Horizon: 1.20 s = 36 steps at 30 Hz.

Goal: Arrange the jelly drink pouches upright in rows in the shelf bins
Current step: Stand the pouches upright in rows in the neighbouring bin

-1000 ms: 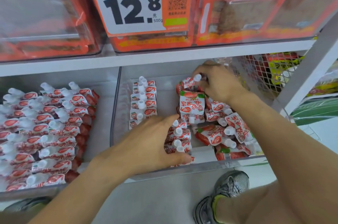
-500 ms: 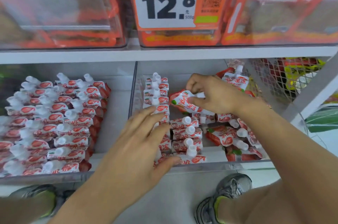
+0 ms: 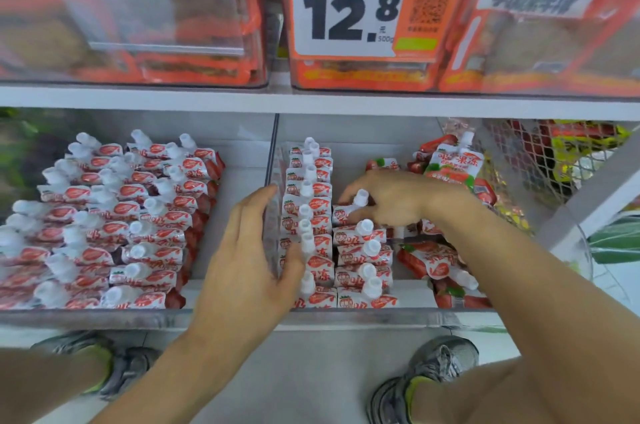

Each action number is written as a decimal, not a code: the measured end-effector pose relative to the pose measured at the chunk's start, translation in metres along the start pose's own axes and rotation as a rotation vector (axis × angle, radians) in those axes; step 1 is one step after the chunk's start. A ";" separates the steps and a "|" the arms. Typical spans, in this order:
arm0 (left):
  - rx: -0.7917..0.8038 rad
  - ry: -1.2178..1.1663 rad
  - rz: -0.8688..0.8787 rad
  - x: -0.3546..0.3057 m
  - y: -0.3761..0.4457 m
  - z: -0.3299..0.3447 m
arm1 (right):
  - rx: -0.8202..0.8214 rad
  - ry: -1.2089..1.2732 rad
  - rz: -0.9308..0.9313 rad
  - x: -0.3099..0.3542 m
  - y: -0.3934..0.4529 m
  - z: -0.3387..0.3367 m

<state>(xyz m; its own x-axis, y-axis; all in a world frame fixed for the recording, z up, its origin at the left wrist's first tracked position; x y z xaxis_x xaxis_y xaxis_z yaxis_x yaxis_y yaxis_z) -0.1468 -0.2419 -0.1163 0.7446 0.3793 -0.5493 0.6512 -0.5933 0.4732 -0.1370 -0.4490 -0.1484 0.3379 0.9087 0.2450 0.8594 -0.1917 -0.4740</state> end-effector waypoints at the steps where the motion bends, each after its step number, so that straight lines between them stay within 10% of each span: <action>1: 0.001 -0.001 0.009 0.000 0.000 0.000 | 0.032 -0.015 0.005 0.002 0.002 0.000; 14: 0.008 -0.038 0.013 0.001 -0.002 0.002 | 0.116 0.126 -0.023 -0.022 -0.021 0.005; 18: -0.052 -0.055 -0.018 0.002 -0.001 -0.005 | -0.362 0.368 0.073 -0.065 -0.034 -0.048; 23: -0.176 -0.055 0.182 -0.042 0.020 -0.024 | -0.182 -0.145 0.166 -0.058 -0.019 -0.005; 30: 0.139 -0.152 0.119 -0.065 0.072 0.010 | -0.336 0.084 0.101 -0.071 -0.041 -0.035; 36: 0.713 0.046 0.134 -0.056 0.132 0.104 | -0.396 0.075 0.110 -0.089 -0.080 -0.047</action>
<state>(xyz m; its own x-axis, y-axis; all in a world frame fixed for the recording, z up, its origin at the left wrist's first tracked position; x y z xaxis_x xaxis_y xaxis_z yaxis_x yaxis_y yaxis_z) -0.1174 -0.4156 -0.0949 0.8269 0.2914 -0.4810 0.3122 -0.9492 -0.0383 -0.2175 -0.5321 -0.0923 0.4501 0.8483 0.2788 0.8930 -0.4271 -0.1422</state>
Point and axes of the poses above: each hand's wrist, its own y-axis towards the middle knuckle, its own z-axis out of the palm, x = y × z, the point moved 7 cm from there along y, towards the middle knuckle, and after that the axes turned 15 degrees about z, right-handed, at the moved point
